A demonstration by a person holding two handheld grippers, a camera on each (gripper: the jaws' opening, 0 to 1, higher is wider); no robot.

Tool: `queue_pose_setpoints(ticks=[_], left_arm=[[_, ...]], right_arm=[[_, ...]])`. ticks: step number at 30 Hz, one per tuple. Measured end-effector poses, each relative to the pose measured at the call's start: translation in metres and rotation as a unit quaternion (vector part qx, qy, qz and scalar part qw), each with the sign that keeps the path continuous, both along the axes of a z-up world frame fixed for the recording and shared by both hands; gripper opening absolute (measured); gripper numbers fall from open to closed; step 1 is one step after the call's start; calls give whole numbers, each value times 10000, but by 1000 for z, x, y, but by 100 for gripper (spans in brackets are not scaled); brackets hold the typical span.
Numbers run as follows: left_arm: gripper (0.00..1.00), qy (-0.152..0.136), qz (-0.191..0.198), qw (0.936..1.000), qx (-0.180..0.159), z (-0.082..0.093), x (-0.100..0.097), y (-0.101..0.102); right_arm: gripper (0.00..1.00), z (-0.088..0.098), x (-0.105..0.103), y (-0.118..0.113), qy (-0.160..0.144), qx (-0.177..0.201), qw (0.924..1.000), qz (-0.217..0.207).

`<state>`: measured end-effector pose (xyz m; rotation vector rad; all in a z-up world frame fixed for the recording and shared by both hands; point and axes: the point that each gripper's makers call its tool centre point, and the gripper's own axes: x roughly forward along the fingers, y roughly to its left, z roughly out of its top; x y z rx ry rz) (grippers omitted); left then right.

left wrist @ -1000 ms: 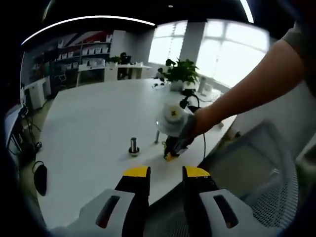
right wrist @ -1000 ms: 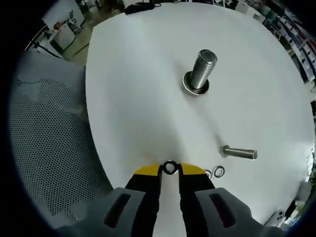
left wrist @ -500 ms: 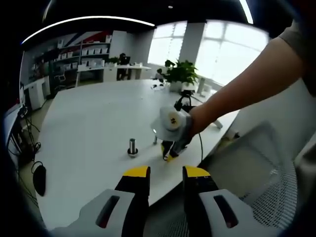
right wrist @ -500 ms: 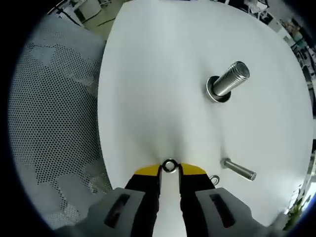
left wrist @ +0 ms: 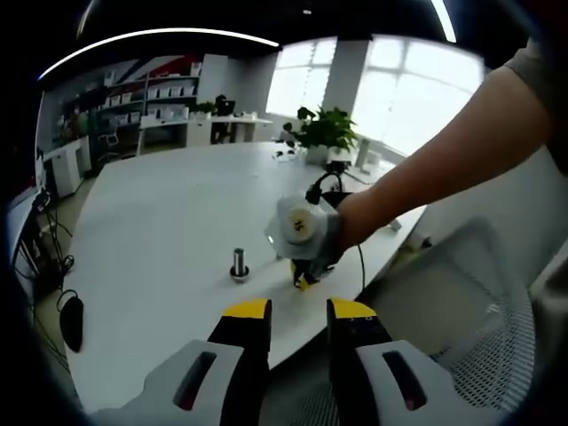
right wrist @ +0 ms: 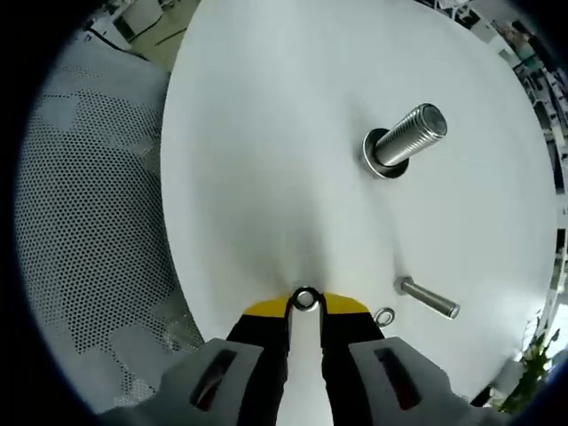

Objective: Place the washer onto the threaded stud by aligning its center hole with the stud, sliding it down to the base, and recovering from edge contact or off-axis alignment until the washer reaches the visible bottom stop.

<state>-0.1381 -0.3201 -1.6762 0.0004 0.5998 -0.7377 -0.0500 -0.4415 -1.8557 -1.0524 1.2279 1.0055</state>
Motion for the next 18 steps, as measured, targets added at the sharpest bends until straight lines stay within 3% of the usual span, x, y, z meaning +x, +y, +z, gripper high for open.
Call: queue_pose_setpoints(ticks=[5, 9, 15, 18], left_arm=[[22, -16, 27, 10000, -21, 1, 0, 1], [22, -32, 25, 10000, -54, 2, 0, 0], [22, -56, 30, 9999, -79, 3, 1, 0], [22, -60, 48, 9999, -90, 4, 2, 1]], right_arm=[[13, 1, 0, -4, -79, 383, 9986, -368], [13, 1, 0, -6, -72, 709, 9920, -1043], [13, 5, -3, -8, -231, 821, 9919, -943], [13, 13, 5, -10, -294, 1044, 9850, -1341]])
